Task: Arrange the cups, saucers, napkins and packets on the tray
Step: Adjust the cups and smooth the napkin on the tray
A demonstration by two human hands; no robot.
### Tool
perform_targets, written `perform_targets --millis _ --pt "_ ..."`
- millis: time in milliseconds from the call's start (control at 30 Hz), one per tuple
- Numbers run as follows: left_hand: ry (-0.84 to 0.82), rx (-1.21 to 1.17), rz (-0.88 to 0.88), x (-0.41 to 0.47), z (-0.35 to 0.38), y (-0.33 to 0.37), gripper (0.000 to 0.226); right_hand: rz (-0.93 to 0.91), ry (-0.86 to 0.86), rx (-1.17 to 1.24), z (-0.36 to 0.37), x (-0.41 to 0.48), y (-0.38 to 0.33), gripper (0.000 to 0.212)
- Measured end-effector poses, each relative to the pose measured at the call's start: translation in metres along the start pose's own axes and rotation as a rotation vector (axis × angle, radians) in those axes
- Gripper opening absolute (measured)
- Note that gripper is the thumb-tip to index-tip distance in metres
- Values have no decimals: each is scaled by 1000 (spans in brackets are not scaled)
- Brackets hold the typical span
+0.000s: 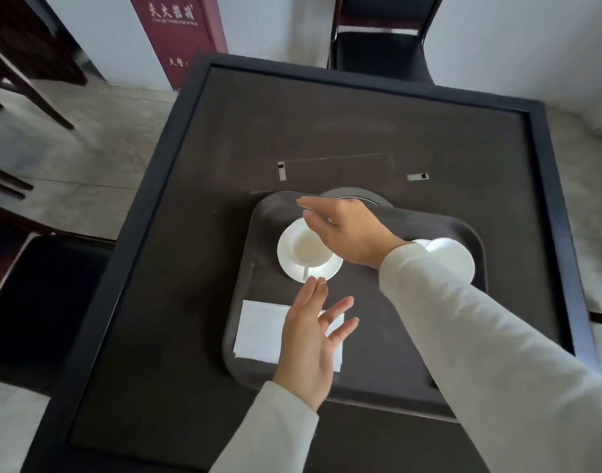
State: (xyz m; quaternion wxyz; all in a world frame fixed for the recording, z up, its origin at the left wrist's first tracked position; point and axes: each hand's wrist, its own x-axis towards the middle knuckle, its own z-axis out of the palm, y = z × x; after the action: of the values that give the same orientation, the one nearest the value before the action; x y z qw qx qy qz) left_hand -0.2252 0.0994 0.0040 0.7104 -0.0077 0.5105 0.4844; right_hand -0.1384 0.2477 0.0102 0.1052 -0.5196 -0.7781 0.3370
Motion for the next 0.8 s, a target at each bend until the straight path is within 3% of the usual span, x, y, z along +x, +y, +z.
perform_targets --millis 167,467,667,800 --pt "-2 -109 40 10 7 -9 42 8 -66 52 13 17 14 36" --pt "67 -81 169 20 6 -14 38 69 14 221 26 15 34 31" --pt "105 7 260 27 -4 -7 59 107 66 292 26 7 36 28" --pt "126 89 350 37 -15 -3 40 132 199 236 33 -2 37 27"
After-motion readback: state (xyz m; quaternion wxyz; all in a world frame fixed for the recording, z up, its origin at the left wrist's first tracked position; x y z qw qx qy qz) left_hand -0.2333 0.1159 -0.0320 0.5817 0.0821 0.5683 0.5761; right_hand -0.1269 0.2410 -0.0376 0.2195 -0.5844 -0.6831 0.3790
